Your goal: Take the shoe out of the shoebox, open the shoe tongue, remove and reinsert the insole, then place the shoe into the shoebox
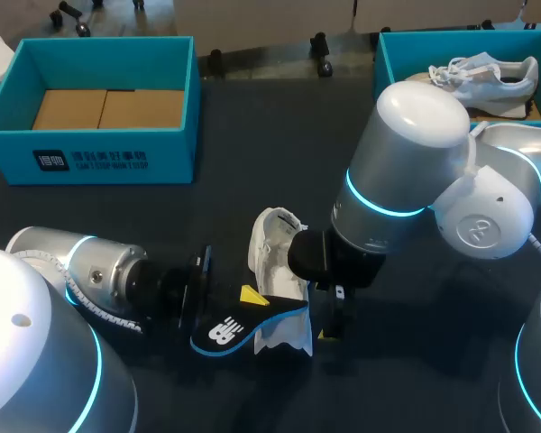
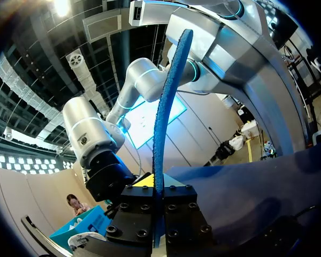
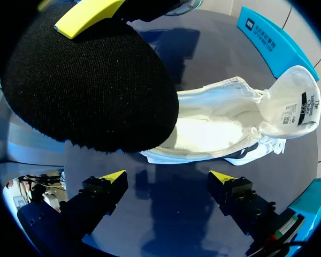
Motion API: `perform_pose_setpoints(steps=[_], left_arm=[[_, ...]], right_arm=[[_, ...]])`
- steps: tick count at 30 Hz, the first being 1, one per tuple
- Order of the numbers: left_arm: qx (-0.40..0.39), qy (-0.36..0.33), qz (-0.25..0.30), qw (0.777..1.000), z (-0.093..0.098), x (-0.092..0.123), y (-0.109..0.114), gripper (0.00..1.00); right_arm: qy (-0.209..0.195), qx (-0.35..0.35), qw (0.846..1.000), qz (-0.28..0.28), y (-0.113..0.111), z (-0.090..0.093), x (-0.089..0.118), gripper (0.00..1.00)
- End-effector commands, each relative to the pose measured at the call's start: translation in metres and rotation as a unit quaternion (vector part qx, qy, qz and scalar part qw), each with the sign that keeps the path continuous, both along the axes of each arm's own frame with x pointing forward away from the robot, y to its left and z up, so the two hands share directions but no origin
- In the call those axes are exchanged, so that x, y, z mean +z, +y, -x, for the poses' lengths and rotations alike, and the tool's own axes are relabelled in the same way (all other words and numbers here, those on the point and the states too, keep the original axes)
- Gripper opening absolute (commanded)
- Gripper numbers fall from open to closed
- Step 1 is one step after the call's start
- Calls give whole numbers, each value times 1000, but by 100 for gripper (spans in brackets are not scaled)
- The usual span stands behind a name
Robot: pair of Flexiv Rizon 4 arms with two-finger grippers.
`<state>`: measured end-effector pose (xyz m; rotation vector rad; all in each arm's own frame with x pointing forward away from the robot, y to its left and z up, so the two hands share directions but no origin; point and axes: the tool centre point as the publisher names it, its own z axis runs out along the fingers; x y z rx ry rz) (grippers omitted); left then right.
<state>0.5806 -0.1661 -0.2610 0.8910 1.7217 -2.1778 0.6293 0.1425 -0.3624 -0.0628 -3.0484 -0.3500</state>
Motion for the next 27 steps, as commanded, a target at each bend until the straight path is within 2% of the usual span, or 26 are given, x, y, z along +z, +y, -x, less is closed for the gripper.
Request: perform_pose_setpoints(steps=[1,22,27], left_arm=[[9,-2,0,1000,1,1,-1,0],[37,3,4,999,-10,2,2,0],[43,4,-9,999,-7,4,2,0]], right_arm=[[-1,1,1000,2,2,1,-1,100],[-12,18,1000,17,-3,-6,12,100],[-18,17,999,20,-4,-6,15,100]])
